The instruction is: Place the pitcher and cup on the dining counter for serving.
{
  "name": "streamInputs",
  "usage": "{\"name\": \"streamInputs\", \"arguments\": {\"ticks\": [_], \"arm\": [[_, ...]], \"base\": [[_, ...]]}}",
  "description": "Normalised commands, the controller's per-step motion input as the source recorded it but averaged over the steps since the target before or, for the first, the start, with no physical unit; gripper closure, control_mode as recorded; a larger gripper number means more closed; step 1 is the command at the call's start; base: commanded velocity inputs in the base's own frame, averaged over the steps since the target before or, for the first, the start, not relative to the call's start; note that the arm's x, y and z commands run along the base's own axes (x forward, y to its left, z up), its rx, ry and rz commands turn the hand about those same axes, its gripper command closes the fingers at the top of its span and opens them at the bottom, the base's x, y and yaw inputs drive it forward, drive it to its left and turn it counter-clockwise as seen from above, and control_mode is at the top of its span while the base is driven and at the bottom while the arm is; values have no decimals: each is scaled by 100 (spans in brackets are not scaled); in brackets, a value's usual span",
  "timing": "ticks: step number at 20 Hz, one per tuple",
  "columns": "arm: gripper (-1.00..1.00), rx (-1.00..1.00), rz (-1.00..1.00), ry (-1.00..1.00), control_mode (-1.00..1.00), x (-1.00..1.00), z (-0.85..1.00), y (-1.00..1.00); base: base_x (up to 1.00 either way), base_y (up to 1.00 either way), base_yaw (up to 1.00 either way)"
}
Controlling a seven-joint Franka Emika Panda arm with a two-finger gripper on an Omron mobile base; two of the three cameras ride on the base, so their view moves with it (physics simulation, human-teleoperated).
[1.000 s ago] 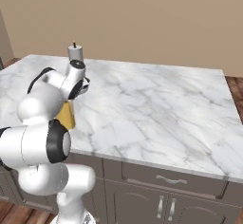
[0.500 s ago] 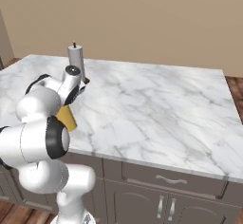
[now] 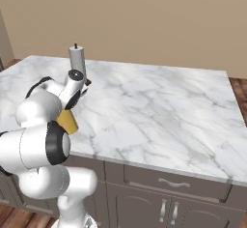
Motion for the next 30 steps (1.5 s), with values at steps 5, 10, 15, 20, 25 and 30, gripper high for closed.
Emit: {"name": "streamInputs", "arguments": {"ticks": [5,10,15,20,25,30], "arm": [[-100,0,0,2,-100,-24,10,-37],[-100,0,-1,9,-100,-47,53,-47],[-100,-5,-11,11,-100,-41,84,-14],[-100,-8,-26,8,-100,-57,87,0],[-100,0,-32,-1,-100,-92,56,-7],[-100,0,-7,-13,-100,-64,2,-6]], "base": [[0,0,0],[0,0,0],[0,0,0],[0,0,0],[0,0,0],[0,0,0]]}}
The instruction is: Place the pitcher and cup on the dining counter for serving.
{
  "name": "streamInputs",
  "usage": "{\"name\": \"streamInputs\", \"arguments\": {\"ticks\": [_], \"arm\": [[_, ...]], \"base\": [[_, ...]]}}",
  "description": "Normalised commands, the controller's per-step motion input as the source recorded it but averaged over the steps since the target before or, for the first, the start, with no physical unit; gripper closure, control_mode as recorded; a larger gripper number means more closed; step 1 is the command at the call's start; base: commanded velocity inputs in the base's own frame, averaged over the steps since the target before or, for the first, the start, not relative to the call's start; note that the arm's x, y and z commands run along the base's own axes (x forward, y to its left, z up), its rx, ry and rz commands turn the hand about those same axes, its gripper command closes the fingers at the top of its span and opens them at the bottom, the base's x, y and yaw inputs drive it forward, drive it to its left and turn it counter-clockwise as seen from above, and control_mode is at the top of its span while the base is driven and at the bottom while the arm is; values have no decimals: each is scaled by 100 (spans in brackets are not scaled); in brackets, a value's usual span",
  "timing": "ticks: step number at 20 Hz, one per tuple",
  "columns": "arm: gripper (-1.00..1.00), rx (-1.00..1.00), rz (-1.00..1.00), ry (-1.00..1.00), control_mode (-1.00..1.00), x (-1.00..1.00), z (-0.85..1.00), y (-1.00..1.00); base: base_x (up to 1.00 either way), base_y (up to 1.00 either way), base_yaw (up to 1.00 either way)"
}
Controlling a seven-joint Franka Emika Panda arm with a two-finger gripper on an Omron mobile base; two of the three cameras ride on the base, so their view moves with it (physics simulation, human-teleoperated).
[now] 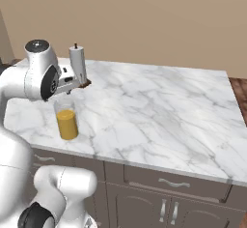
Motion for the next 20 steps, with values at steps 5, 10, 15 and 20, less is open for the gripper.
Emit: {"name": "streamInputs", "arguments": {"ticks": [5,10,15,20], "arm": [[-100,0,0,0,-100,-12,0,0],[-100,0,0,0,100,0,0,0],[-100,0,0,0,100,0,0,0],[-100,0,0,0,100,0,0,0]], "base": [[0,0,0],[-91,0,-29],[-93,0,-68],[-62,0,-81]]}}
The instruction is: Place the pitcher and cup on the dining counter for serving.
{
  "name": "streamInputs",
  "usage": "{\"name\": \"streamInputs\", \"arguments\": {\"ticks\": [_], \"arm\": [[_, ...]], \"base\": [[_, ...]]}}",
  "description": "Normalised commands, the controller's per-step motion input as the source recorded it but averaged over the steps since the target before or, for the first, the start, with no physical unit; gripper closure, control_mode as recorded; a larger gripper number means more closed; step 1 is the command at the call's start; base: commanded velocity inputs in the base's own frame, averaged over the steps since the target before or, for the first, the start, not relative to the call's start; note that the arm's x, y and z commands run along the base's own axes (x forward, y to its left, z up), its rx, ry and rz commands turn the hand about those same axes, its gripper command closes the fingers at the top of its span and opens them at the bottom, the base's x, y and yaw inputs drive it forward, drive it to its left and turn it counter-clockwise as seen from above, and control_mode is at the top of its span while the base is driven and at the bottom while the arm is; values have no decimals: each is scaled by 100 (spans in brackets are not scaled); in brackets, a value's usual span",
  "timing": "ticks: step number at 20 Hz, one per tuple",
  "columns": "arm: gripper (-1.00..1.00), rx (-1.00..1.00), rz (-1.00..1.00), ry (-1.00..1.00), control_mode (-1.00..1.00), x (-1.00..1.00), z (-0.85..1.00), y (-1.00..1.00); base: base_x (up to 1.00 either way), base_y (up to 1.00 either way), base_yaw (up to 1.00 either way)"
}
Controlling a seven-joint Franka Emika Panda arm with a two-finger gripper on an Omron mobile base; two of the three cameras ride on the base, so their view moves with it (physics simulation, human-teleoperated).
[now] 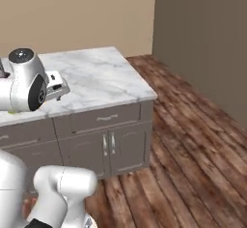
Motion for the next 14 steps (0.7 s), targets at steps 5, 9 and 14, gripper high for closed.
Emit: {"name": "streamInputs", "arguments": {"ticks": [5,9,14], "arm": [[-100,0,0,0,100,0,0,0],[-100,0,0,0,100,0,0,0],[-100,0,0,0,100,0,0,0]], "base": [[-41,0,-88],[-30,6,-93],[-13,7,-98]]}}
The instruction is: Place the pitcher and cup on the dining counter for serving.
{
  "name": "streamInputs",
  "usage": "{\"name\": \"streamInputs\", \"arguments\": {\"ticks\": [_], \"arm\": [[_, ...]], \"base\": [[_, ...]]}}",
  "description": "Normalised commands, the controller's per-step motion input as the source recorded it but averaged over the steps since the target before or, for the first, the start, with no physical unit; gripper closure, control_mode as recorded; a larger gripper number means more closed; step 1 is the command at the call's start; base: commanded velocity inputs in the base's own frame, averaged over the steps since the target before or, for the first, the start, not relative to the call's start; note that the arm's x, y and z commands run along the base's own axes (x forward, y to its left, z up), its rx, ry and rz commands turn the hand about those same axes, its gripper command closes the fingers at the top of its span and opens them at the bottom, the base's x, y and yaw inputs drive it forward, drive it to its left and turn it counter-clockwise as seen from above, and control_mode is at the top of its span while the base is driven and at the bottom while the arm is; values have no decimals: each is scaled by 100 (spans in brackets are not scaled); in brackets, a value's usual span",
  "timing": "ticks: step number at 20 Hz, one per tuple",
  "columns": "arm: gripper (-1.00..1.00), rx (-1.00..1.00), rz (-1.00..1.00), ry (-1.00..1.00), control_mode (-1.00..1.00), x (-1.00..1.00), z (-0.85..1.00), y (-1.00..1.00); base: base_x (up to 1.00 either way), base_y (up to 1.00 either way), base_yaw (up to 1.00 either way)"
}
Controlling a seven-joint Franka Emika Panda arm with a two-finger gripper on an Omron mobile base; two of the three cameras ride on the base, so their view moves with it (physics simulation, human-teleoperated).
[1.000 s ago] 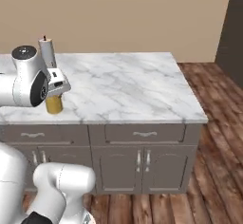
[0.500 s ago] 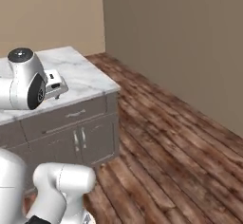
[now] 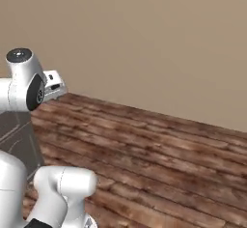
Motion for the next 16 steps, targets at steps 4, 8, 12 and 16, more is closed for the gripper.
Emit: {"name": "streamInputs", "arguments": {"ticks": [4,8,12,16], "arm": [[-100,0,0,0,100,0,0,0],[-100,0,0,0,100,0,0,0],[-100,0,0,0,100,0,0,0],[-100,0,0,0,100,0,0,0]], "base": [[-5,3,-99],[-4,0,-96],[-5,0,-91],[-1,-8,-89]]}}
